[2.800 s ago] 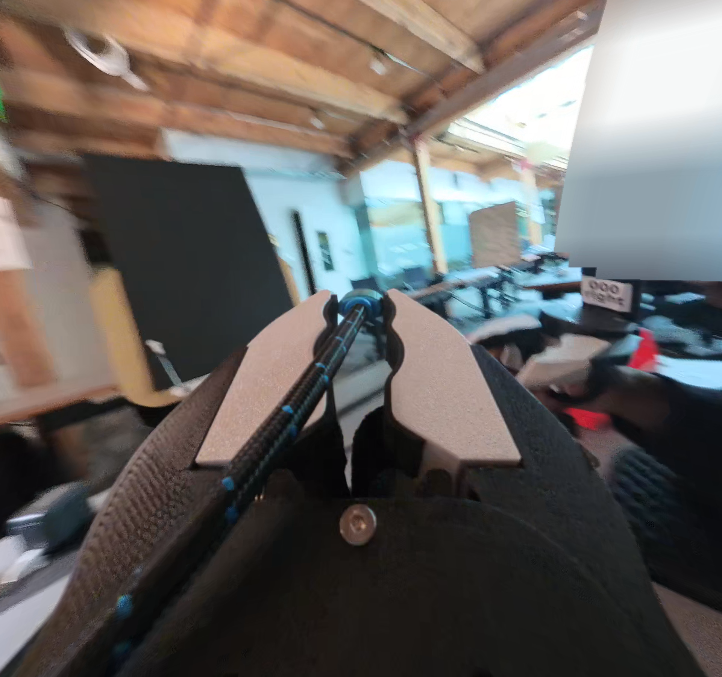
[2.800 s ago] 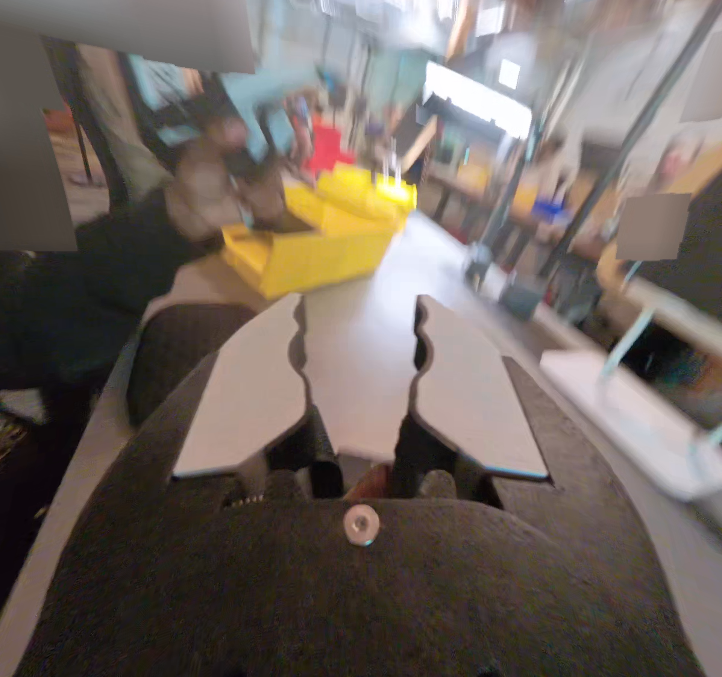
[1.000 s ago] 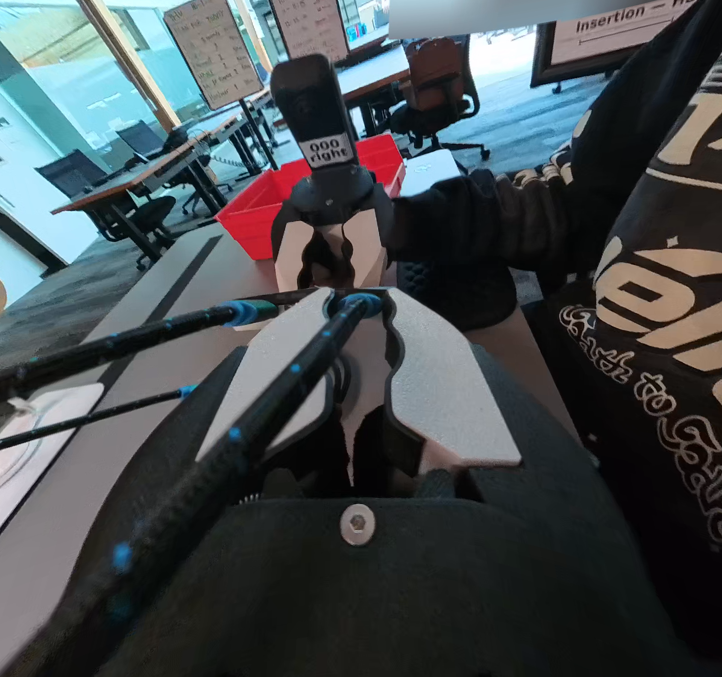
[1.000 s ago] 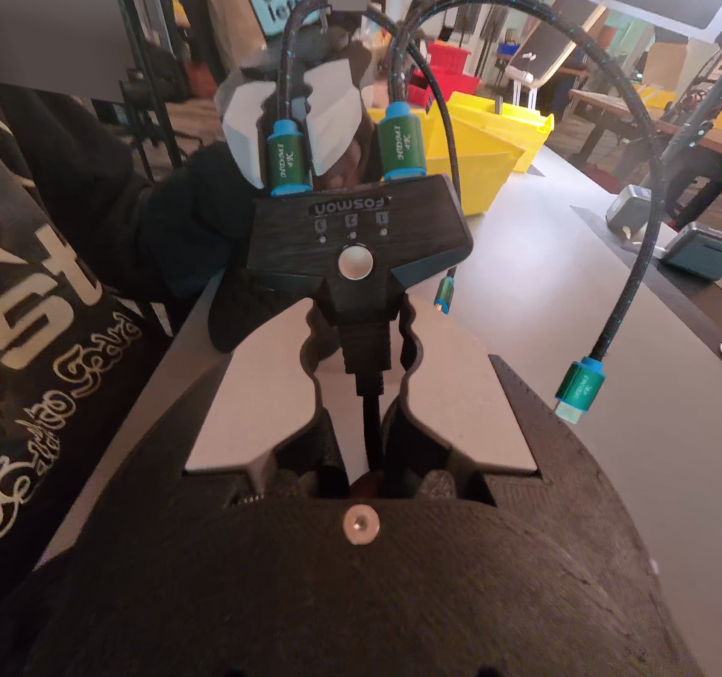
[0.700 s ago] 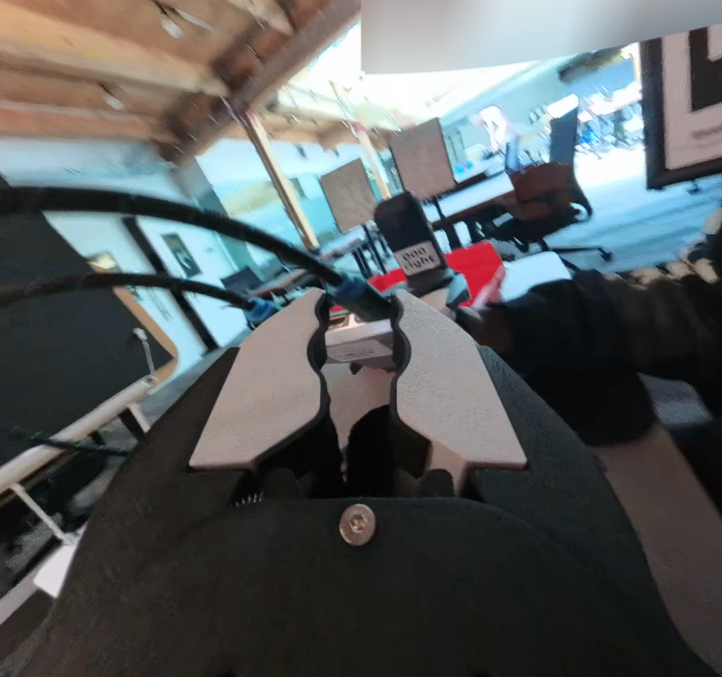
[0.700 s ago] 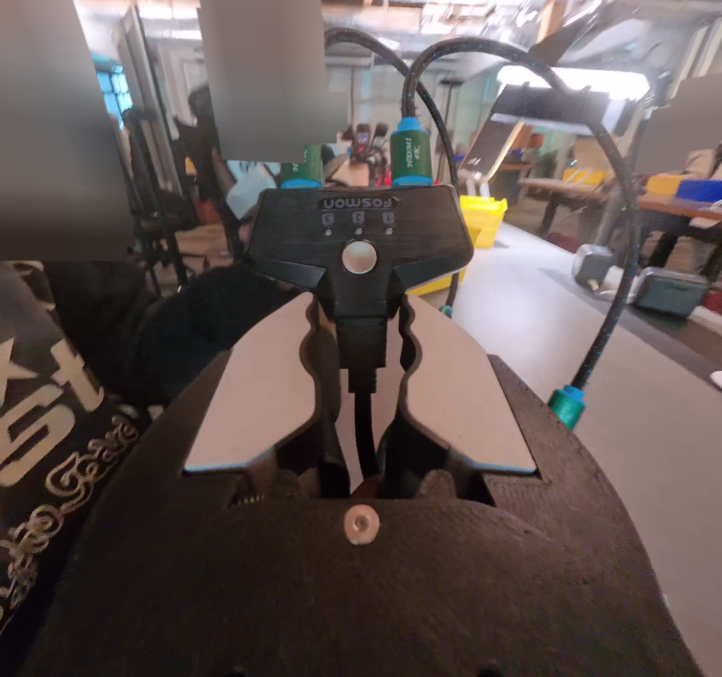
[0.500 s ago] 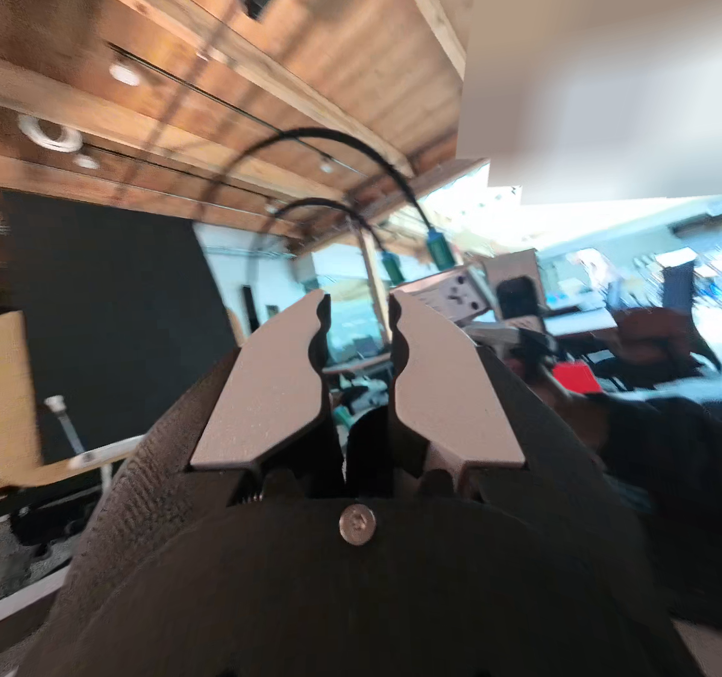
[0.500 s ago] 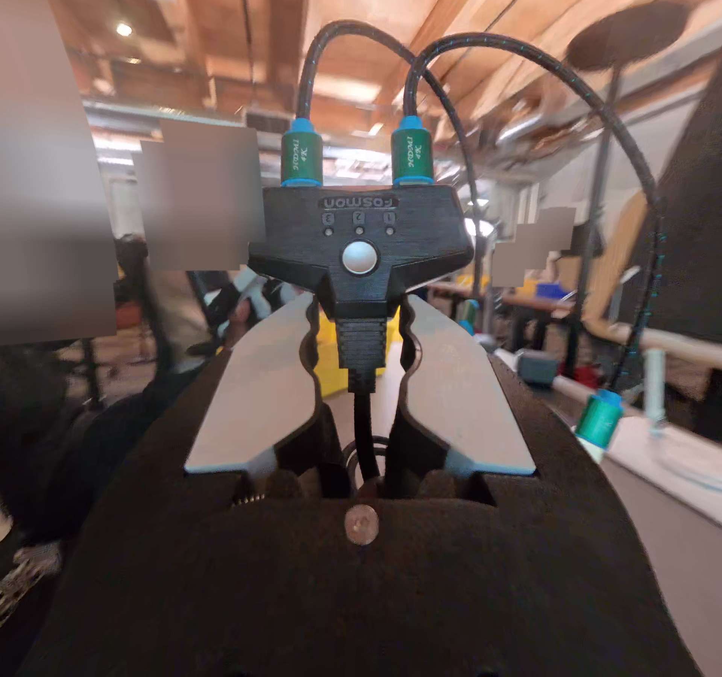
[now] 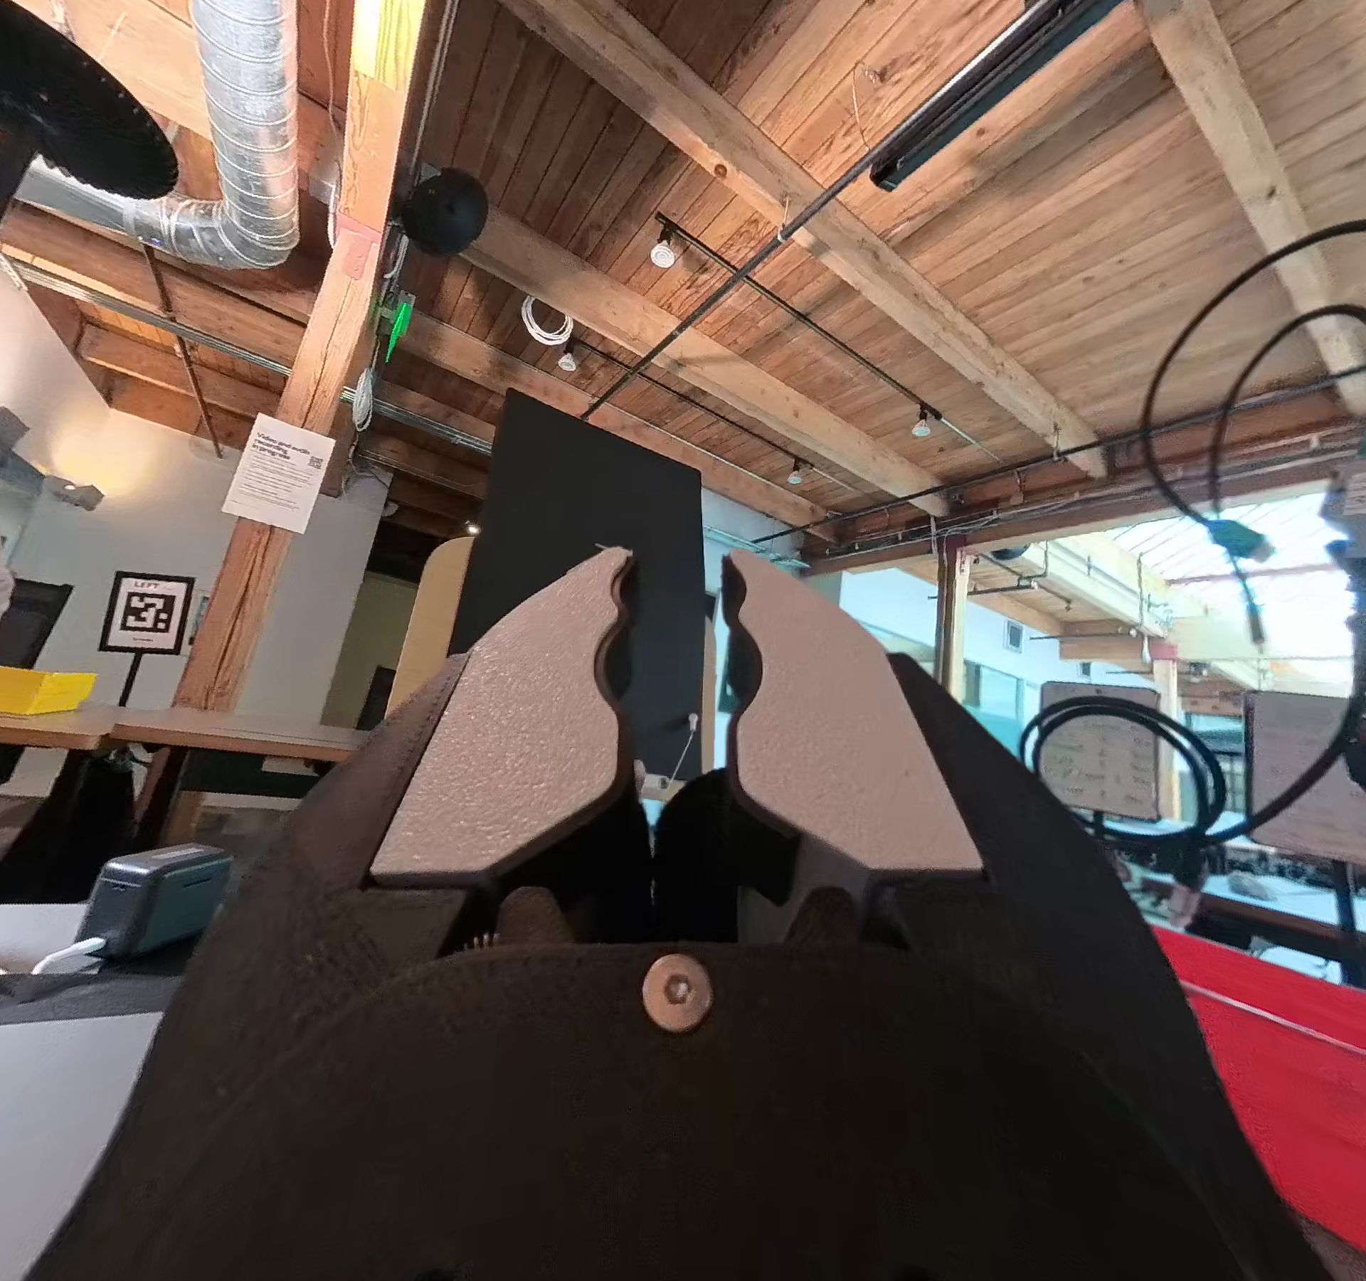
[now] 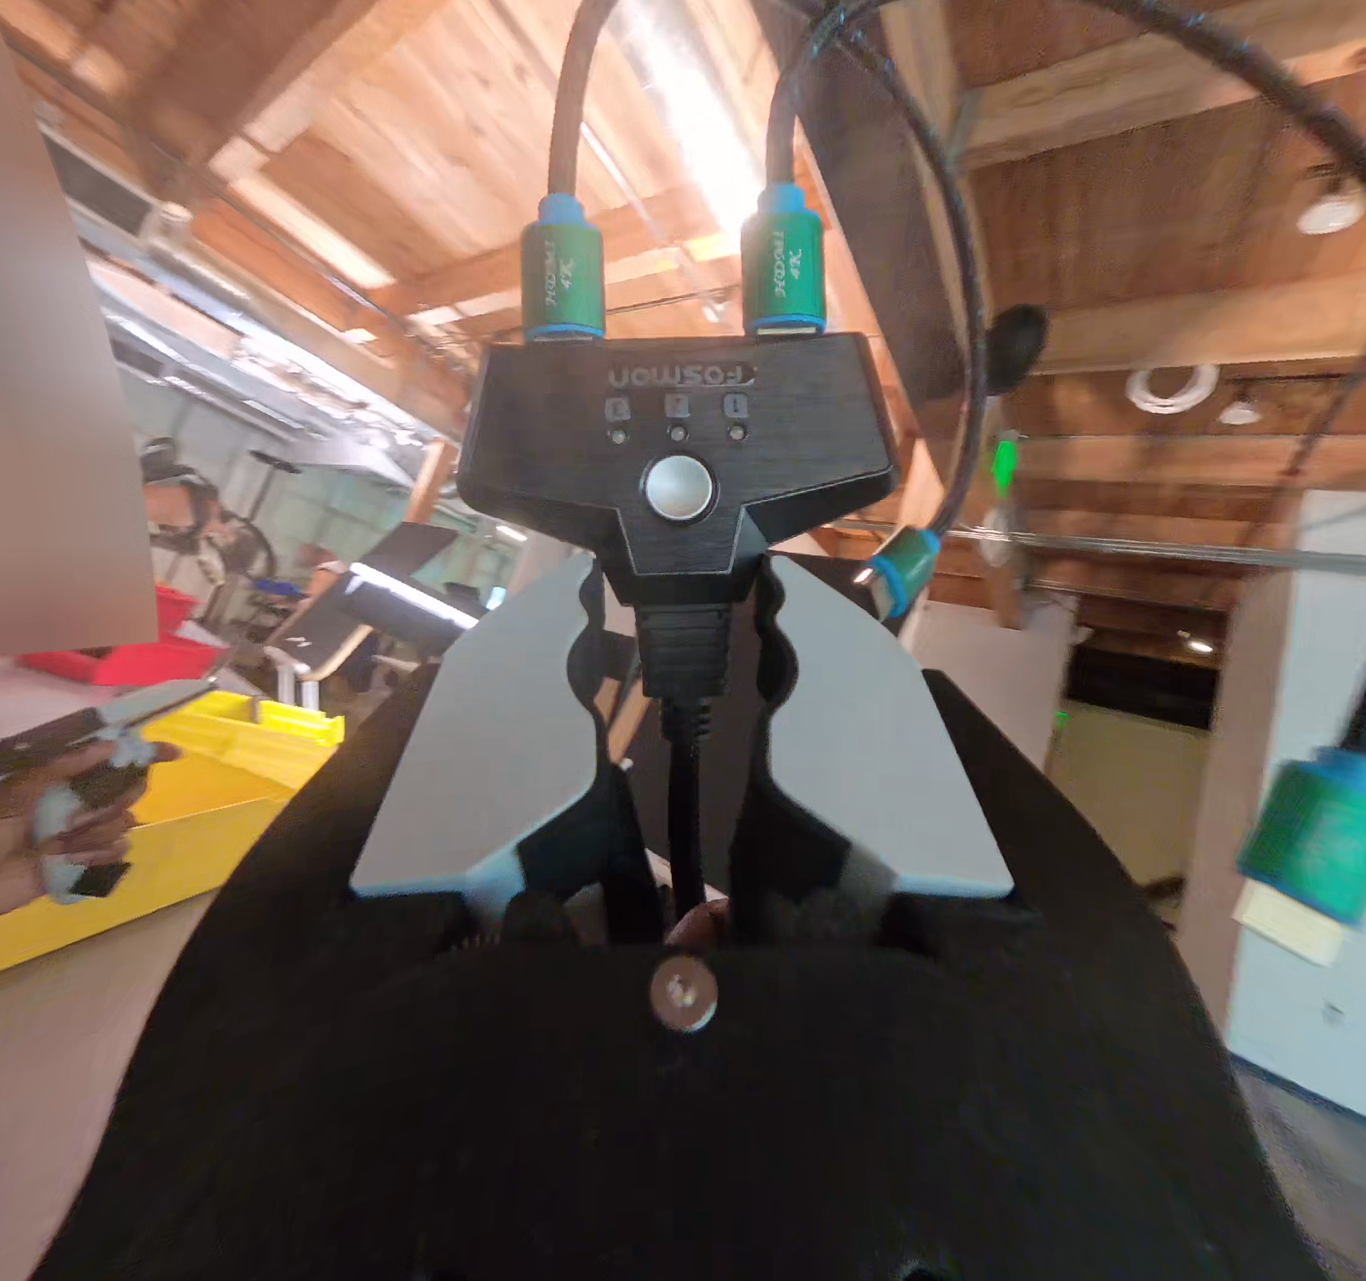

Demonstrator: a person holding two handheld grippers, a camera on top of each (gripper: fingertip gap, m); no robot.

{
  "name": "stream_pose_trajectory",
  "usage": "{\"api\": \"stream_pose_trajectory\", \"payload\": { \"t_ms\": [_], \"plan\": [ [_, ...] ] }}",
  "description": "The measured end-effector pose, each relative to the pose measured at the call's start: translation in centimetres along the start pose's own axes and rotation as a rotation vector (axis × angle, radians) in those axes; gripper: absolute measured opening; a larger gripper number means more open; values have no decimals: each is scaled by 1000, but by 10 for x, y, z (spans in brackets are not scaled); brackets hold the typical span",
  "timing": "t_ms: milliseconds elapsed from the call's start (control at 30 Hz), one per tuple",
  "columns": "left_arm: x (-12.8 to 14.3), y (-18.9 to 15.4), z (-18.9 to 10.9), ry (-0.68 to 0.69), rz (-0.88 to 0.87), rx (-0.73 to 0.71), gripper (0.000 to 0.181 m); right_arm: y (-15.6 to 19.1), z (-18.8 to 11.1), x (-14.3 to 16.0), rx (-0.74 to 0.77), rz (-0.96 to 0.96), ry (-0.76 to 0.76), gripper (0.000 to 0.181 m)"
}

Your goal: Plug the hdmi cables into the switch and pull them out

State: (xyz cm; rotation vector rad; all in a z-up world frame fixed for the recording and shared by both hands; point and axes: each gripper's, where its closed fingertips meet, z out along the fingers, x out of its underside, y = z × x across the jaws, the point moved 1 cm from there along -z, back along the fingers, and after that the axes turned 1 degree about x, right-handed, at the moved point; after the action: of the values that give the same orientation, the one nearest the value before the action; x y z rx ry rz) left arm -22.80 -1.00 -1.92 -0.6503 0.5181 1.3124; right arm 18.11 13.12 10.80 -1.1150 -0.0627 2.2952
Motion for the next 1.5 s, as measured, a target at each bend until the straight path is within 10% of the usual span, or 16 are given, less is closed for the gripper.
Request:
{"api": "stream_pose_trajectory", "payload": {
  "t_ms": [300,533,967,1133,1233,1333,1500],
  "plan": [
    [8,-7,2,41,70,13,21,-64,-135,132,509,-47,255,38],
    [11,-8,3,55,81,17,21,-88,-180,195,787,87,714,38],
    [16,-8,4,82,86,22,21,-42,-230,305,541,60,1766,38],
    [17,-9,4,89,93,26,21,-70,-186,263,643,-118,1239,97],
    [18,-9,4,91,90,27,21,-96,-159,159,873,-381,593,101],
    [17,-7,4,89,88,23,21,-86,-208,48,1167,-642,-10,81],
    [17,-6,4,89,76,20,21,-129,-297,67,1546,-514,342,120]
  ]
}}
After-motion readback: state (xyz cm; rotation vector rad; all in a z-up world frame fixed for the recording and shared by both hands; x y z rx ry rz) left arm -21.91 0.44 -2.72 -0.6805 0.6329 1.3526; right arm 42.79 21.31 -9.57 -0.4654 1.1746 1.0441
